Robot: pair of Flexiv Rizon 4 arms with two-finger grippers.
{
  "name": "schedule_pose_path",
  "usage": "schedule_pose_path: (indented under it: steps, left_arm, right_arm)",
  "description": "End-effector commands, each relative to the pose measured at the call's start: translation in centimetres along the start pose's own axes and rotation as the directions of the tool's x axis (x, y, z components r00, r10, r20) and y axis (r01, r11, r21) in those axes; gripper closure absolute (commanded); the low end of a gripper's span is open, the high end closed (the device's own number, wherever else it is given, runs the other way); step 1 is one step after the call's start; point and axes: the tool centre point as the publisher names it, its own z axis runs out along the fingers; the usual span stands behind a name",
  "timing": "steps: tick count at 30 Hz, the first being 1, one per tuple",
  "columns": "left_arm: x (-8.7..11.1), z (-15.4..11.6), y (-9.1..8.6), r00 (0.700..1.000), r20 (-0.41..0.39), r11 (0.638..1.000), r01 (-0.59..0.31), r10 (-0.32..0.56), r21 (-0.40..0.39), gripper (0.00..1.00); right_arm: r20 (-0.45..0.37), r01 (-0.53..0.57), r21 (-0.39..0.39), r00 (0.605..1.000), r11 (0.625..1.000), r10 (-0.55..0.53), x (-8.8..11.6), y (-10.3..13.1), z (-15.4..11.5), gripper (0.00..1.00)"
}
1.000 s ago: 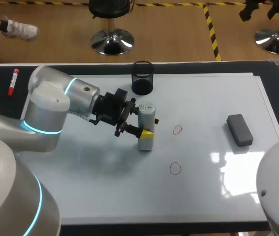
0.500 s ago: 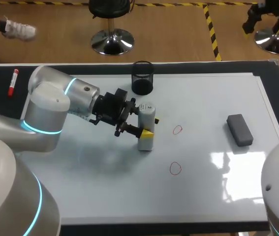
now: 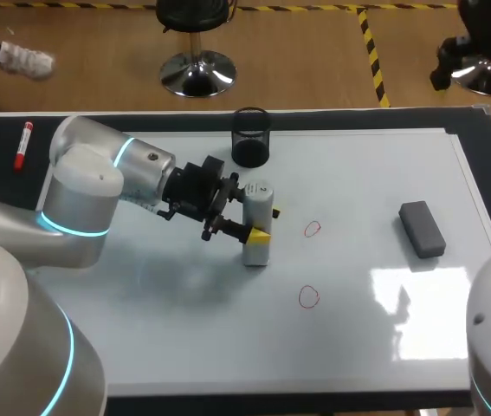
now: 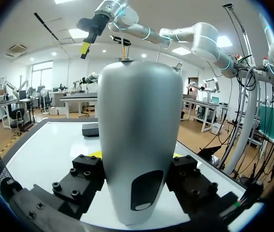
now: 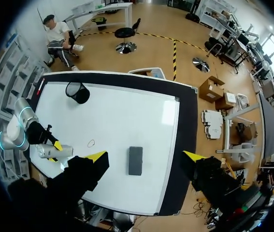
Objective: Pick up the inspection probe, press it on each red-marked spot on the whiteboard one by one, put down the probe, pick up the eraser, and wipe off all the red marks.
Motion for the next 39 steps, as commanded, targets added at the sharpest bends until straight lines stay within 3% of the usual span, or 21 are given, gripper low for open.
schedule_pose_path:
  steps: [1,9,16,39]
  left_arm:
    - [0.2,0.2,0.9,1.000,0.000,1.000,0.001,-0.001,0.002,1.00]
    - [0.2,0.2,0.9,1.000,0.000,1.000,0.001,-0.001,0.002,1.00]
    - [0.2,0.2,0.9,1.000,0.000,1.000,0.001,-0.001,0.002,1.00]
    - [0.2,0.2,0.9,1.000,0.000,1.000,0.001,-0.001,0.002,1.00]
  right_arm:
    - [0.007,-0.005,0.008,1.000,1.000,0.005,0.2,-1.4,-0.1,0.00]
    - [0.015,-0.013,0.085,1.000,0.996,0.012,1.5,-3.3,0.1,0.00]
    - [-0.047,-0.048,0.148,0.997,0.988,0.056,2.0,-4.2,0.6,0.00]
    - [-0.047,-0.048,0.148,0.997,0.988,0.056,2.0,-4.2,0.6,0.00]
